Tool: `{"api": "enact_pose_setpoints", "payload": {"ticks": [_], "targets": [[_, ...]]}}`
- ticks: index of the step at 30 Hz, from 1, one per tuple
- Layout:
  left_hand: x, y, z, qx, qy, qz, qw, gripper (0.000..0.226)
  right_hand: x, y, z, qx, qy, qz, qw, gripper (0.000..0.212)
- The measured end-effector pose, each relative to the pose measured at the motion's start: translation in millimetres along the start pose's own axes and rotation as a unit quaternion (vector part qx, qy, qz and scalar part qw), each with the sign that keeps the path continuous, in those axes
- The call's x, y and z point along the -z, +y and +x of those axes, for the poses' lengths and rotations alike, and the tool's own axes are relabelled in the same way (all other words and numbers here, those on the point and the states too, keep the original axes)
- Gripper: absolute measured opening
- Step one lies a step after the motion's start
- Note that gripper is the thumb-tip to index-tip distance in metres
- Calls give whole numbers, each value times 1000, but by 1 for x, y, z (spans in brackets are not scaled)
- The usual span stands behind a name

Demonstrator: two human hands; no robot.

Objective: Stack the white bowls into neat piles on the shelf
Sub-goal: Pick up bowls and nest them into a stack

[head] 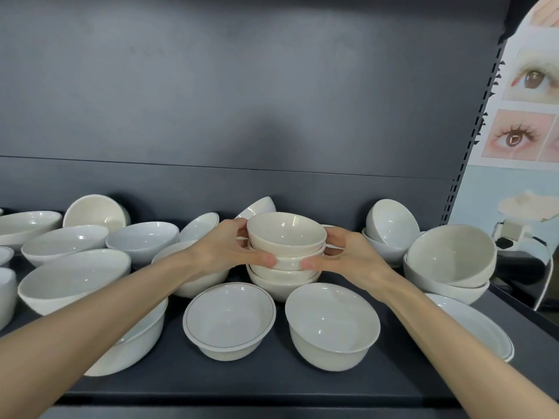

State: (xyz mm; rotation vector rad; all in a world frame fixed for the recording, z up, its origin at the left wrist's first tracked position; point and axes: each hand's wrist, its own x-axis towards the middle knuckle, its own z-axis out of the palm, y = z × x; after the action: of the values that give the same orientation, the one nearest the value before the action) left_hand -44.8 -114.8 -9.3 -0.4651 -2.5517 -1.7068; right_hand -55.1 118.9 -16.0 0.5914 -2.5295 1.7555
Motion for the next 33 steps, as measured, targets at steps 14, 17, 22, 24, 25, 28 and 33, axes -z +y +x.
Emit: {"api": "enact_pose_setpoints", "payload": {"ticks": [14,17,22,24,25,28,33], "targets": [[-2,3,-2,-10,34,-38,999,70,-2,5,3,2,-21,7,1000,57],[-3,1,0,-12,45,-39,998,69,-3,8,4,0,-13,16,1000,59],[-4,-1,1,-12,46,-33,998,71,-3,11,4,-5,-11,27,1000,62],[-4,1,1,-18,44,-30,998,72,-3,11,4,-7,-11,26,1000,63],[-3,2,1,-20,40,-33,998,75,-3,11,4,-8,-12,24,1000,64],[-1,3,-1,-12,23,-16,1000,95,-2,11,4,-11,-15,22,1000,65],[1,1,-3,-7,2,1,1000,52,-3,14,4,-21,-11,18,1000,72]]}}
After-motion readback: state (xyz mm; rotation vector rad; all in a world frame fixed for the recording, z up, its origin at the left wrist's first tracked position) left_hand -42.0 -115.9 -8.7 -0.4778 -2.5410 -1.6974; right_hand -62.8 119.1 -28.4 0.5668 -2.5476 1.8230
